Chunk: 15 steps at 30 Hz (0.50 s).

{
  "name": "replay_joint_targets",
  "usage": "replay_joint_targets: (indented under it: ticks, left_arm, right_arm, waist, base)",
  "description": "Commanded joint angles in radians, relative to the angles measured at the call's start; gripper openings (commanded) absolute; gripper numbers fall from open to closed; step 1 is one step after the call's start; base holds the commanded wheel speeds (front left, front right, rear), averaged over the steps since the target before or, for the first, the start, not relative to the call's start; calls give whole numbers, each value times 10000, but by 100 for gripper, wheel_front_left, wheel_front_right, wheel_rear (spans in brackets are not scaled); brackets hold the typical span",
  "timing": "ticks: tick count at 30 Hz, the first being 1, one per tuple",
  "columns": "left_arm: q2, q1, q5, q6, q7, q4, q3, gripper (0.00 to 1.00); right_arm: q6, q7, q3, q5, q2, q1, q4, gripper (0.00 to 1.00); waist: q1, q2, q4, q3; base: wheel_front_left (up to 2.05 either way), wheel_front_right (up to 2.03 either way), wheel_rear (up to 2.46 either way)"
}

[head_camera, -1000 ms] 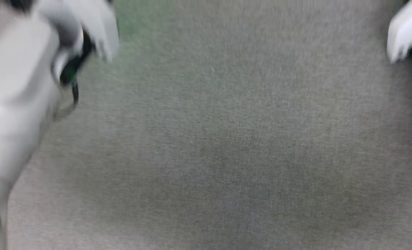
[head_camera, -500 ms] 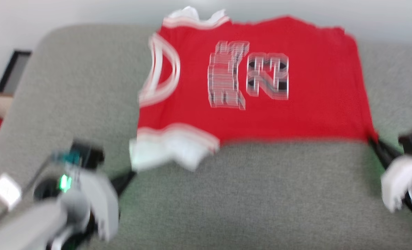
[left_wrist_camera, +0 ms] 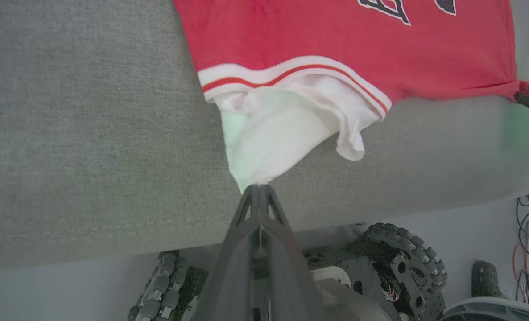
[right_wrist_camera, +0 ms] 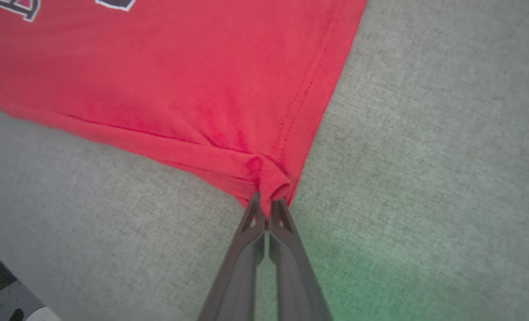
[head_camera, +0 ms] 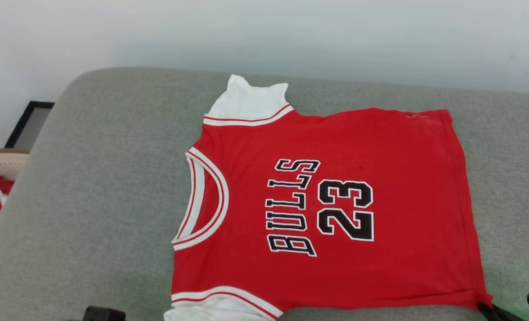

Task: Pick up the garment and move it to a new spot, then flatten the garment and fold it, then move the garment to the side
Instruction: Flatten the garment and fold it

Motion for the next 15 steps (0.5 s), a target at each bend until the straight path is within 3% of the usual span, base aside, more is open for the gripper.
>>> replay_joint_targets:
  ticks: [1, 7, 10, 15]
  left_arm:
    - [132, 166, -62, 154, -93, -148, 39, 0]
    - [544, 55, -133, 388, -120, -664, 282, 0]
    - [1010, -484, 158, 453, 83, -971, 560, 0]
    - [1694, -2012, 956, 141, 938, -1107, 1110, 0]
  right_arm:
    - [-11, 169, -431, -195, 194, 437, -331, 0]
    - [-11, 1127, -1502, -747, 668, 1282, -1694, 0]
    - [-11, 1615, -2082, -1052, 889, 1230, -2437, 0]
    - [-11, 2329, -2352, -1383, 1022, 223, -3210, 0]
  waist:
    - [0, 0, -48, 87]
    - [0, 0, -206, 310]
    - [0, 0, -314, 489]
    - [0, 0, -515, 869]
  base:
    - [0, 0, 0]
    - [0, 0, 0]
    - [0, 0, 0]
    - [0, 0, 0]
